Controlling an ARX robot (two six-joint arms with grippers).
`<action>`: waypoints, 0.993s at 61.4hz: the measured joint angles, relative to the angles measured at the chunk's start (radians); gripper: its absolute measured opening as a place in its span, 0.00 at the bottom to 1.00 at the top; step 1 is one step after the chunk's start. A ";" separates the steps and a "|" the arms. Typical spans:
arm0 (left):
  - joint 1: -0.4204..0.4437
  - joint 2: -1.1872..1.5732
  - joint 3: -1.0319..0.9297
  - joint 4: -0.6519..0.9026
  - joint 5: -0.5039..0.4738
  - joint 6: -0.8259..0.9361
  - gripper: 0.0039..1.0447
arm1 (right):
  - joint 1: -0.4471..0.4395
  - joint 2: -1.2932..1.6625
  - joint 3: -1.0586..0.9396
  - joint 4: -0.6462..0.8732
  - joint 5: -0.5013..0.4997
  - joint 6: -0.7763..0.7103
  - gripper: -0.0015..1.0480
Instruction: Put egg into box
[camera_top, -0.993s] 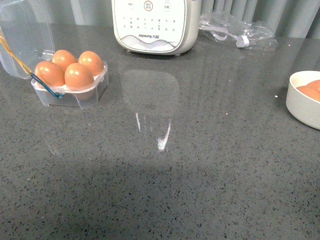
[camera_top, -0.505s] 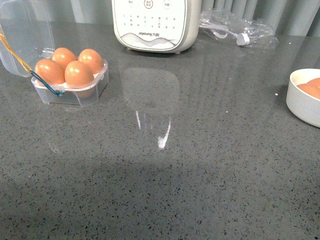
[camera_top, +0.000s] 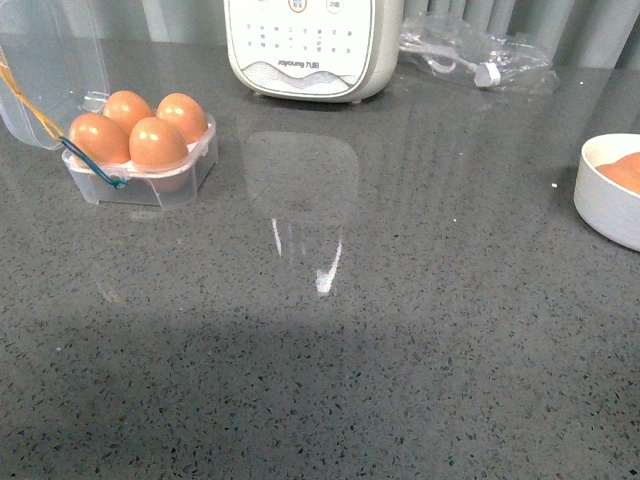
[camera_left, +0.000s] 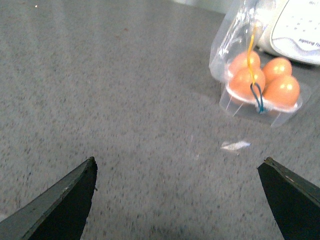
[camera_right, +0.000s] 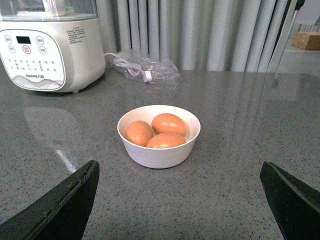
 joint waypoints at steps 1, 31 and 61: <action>0.013 0.019 0.005 0.017 0.018 0.000 0.94 | 0.000 0.000 0.000 0.000 0.000 0.000 0.93; 0.131 0.879 0.453 0.411 0.209 0.105 0.94 | 0.000 0.000 0.000 0.000 0.000 0.000 0.93; 0.042 1.096 0.659 0.378 0.133 0.153 0.94 | 0.000 0.000 0.000 0.000 0.000 0.000 0.93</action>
